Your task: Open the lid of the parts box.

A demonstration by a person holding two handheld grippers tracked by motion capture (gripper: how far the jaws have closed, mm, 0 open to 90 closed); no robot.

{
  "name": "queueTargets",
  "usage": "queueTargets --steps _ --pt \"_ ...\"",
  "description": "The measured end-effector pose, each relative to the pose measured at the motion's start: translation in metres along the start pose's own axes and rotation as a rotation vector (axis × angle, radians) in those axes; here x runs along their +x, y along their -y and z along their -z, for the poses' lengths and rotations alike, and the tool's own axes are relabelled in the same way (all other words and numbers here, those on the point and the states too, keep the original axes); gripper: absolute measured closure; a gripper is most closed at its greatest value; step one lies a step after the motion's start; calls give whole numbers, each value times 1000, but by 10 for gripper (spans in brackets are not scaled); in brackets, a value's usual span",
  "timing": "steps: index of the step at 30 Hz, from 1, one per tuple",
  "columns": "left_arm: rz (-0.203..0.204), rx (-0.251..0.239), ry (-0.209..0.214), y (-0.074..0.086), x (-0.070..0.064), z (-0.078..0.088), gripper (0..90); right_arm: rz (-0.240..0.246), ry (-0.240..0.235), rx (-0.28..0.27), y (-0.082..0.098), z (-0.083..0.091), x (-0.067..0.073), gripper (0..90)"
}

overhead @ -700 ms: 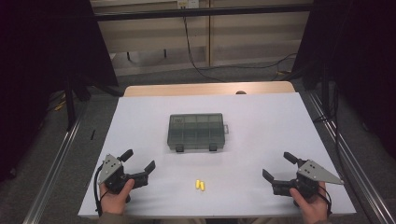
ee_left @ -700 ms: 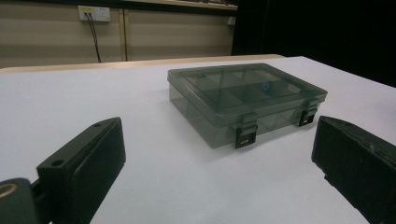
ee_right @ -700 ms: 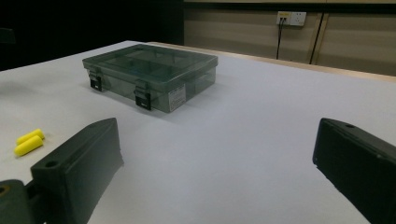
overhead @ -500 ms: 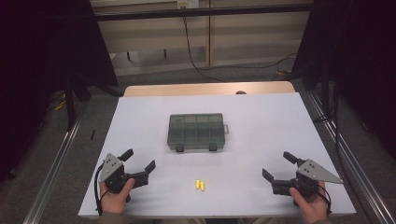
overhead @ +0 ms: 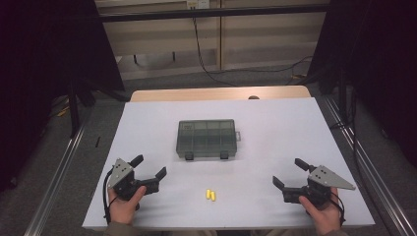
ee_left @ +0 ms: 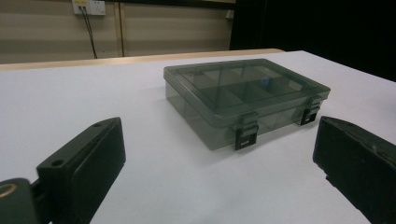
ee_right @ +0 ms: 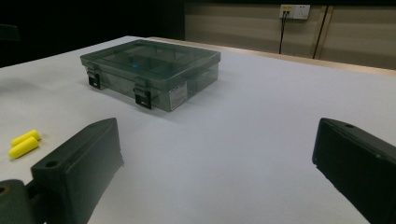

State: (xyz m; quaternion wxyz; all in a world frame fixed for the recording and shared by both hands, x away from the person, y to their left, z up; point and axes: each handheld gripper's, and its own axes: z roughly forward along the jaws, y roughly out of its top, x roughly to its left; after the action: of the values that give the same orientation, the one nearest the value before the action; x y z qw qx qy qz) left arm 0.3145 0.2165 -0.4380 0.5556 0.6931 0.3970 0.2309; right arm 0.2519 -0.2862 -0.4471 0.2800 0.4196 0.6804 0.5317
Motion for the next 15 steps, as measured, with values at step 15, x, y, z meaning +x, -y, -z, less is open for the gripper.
queueTargets --steps 15 --pt "-12 27 26 -4 -1 -15 29 -9 3 16 -8 -20 5 25"
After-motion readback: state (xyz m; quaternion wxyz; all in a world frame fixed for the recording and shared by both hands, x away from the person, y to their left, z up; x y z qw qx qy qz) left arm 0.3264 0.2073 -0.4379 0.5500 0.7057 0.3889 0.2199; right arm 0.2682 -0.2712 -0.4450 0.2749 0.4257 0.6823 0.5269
